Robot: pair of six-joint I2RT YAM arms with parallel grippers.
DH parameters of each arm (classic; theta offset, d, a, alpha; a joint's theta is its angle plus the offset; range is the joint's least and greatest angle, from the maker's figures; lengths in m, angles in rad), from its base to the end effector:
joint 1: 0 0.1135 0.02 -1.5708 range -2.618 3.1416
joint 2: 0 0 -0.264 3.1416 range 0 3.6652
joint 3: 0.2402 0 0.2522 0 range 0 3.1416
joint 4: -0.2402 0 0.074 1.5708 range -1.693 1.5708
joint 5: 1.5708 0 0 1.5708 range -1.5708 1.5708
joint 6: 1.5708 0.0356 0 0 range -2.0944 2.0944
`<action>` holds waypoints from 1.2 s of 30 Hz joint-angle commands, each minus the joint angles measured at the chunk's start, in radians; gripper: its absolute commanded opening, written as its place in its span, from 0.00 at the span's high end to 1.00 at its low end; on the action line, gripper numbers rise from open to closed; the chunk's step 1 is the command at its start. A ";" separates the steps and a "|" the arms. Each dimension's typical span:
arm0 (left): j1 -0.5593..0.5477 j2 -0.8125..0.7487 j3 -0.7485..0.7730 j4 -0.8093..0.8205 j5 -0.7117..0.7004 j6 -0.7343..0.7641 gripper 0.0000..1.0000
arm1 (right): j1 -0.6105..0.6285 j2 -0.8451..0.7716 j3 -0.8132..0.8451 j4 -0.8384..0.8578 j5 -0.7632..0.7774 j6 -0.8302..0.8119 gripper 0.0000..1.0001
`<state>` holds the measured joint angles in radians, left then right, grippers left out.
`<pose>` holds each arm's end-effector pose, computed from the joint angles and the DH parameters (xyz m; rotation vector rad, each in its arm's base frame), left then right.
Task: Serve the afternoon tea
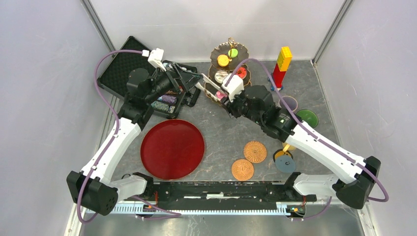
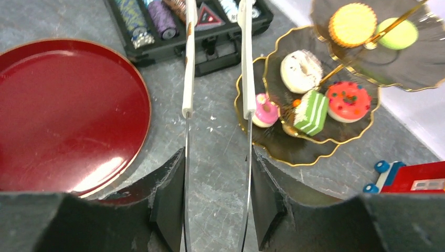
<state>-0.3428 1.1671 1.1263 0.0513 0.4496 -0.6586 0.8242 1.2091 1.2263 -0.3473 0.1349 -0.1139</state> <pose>0.2487 -0.1052 0.4073 0.1160 1.6742 -1.1212 0.1895 0.1978 0.3892 -0.7817 1.7465 0.3538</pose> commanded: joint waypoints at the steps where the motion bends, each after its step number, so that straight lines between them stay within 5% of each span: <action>1: -0.002 -0.040 0.024 0.004 -0.023 0.056 0.00 | 0.062 -0.019 -0.082 0.074 -0.003 -0.033 0.52; 12: -0.002 -0.013 0.026 0.005 -0.008 0.045 0.00 | 0.252 0.041 -0.347 0.290 -0.088 0.109 0.52; 23: -0.002 -0.008 0.027 0.009 0.002 0.038 0.00 | 0.405 0.282 -0.389 0.424 -0.082 0.158 0.48; 36: -0.003 -0.005 0.027 0.012 0.006 0.034 0.00 | 0.432 0.411 -0.365 0.426 -0.058 0.225 0.44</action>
<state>-0.3428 1.1606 1.1263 0.0399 0.4477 -0.6476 1.2499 1.5955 0.8391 0.0319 0.0578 0.0723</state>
